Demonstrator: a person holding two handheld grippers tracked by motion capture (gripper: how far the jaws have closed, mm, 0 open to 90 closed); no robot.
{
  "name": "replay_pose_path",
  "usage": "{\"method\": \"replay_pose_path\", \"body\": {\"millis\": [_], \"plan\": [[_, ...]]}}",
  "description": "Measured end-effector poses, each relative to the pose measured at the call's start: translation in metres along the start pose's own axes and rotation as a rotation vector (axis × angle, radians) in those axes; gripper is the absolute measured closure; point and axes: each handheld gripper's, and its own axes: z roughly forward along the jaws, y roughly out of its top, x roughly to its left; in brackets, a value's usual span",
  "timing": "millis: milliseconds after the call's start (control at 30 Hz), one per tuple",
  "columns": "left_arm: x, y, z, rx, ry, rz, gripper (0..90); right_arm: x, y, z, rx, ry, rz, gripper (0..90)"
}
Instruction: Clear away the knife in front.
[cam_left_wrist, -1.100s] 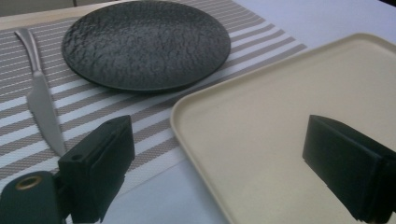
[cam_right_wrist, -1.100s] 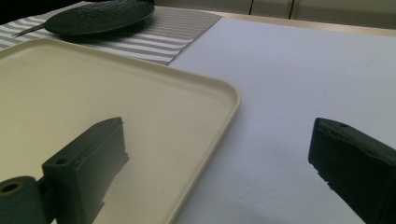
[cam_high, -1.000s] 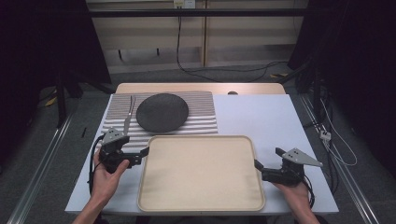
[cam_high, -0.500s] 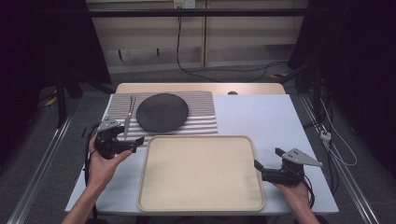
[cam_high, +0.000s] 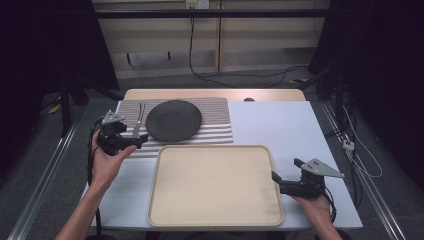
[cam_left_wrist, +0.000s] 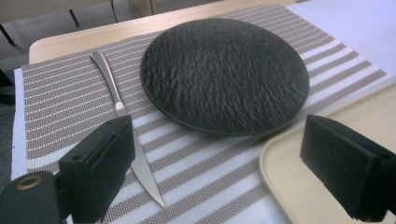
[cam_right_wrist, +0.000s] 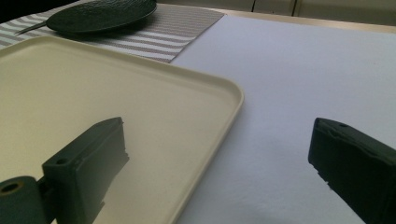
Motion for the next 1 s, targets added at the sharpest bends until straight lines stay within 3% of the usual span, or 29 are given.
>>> {"method": "replay_pose_path", "body": {"millis": [533, 933, 1000], "plan": [[0.034, 0.032, 0.039, 0.068, 0.093, -0.025, 15.3, -0.001, 0.000, 0.002, 0.006, 0.008, 0.003, 4.3], [0.065, 0.047, 0.078, 0.135, 0.115, -0.077, 24.2, -0.001, -0.001, 0.005, 0.017, 0.008, 0.005, 4.3], [0.071, 0.046, 0.087, 0.151, 0.114, -0.106, 26.7, -0.001, -0.001, 0.005, 0.018, 0.008, 0.006, 4.3]]}}
